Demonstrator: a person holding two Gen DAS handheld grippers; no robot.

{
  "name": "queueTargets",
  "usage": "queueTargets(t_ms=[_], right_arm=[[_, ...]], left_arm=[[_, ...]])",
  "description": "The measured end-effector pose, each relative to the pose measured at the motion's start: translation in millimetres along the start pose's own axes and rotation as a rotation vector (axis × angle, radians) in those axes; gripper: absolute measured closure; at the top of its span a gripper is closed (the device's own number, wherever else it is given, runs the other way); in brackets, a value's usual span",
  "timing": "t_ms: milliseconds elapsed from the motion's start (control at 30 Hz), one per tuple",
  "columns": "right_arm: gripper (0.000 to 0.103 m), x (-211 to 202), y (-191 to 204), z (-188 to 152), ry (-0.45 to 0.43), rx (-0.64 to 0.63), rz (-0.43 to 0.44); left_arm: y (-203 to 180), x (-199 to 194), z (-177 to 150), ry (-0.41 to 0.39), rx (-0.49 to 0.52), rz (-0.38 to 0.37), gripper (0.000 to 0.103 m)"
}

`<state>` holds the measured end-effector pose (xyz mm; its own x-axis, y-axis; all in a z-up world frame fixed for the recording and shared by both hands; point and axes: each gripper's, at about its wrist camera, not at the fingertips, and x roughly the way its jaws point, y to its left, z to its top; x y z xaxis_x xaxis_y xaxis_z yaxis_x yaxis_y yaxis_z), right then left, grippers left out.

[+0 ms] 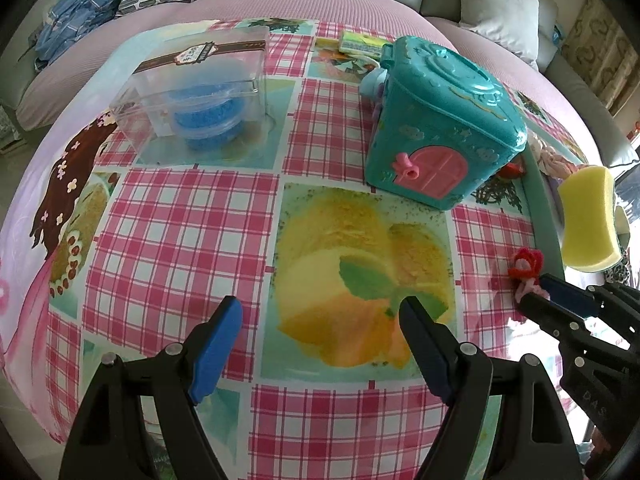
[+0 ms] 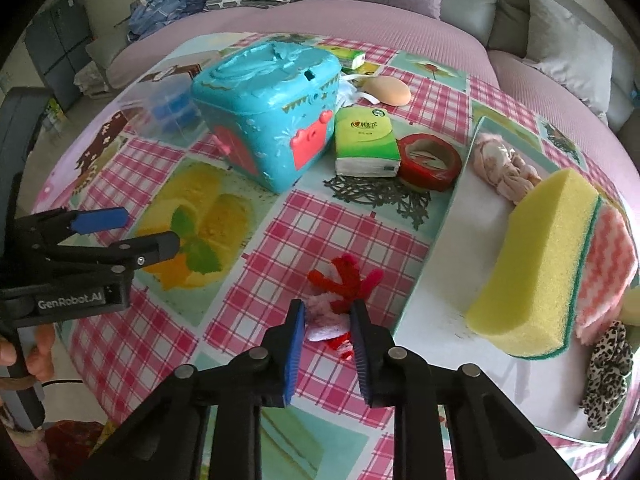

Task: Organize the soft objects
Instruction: 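Lift the red ribbon toy with the right gripper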

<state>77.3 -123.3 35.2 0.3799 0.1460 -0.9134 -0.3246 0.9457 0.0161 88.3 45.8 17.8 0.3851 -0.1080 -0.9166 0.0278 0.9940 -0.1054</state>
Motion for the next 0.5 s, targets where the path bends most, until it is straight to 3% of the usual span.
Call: queueTargets(t_ms=[500], right_arm=[[0.085,-5.7,-5.9,1.2,-0.018,0.01,-0.005]], left_arm=[[0.8,-7.2,3.3,-0.015,-0.002,-0.011,0.022]])
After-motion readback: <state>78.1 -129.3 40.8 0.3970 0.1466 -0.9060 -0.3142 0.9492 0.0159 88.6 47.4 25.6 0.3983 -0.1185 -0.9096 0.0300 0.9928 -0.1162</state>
